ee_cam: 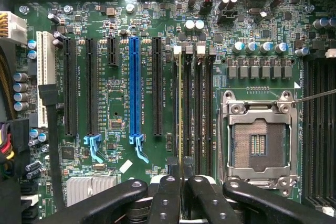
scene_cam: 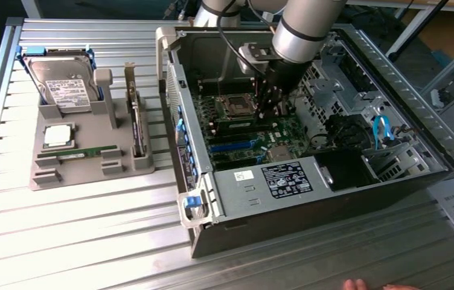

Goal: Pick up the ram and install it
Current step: 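Insert the ram into the slot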

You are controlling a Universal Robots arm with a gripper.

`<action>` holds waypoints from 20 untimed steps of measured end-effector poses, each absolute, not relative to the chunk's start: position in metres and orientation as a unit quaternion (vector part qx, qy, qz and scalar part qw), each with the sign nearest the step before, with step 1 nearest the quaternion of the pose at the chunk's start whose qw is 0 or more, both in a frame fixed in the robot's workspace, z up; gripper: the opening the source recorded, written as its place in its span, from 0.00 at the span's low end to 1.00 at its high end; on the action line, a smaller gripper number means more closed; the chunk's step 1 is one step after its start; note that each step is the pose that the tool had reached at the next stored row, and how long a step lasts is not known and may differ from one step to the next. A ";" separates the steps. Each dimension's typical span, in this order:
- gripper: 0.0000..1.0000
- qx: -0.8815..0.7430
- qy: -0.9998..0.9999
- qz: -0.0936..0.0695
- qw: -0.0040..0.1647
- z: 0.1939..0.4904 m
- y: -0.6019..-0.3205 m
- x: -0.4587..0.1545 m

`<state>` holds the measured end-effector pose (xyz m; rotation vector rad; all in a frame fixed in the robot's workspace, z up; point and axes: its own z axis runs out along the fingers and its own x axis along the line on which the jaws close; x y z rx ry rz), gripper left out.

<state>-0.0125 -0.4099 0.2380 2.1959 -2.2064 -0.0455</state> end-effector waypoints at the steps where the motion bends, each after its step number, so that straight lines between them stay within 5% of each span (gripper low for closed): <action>1: 0.12 0.705 -0.709 -0.015 0.014 0.238 -0.410 -0.013; 20: 0.12 0.705 -0.709 -0.015 0.014 0.240 -0.411 -0.012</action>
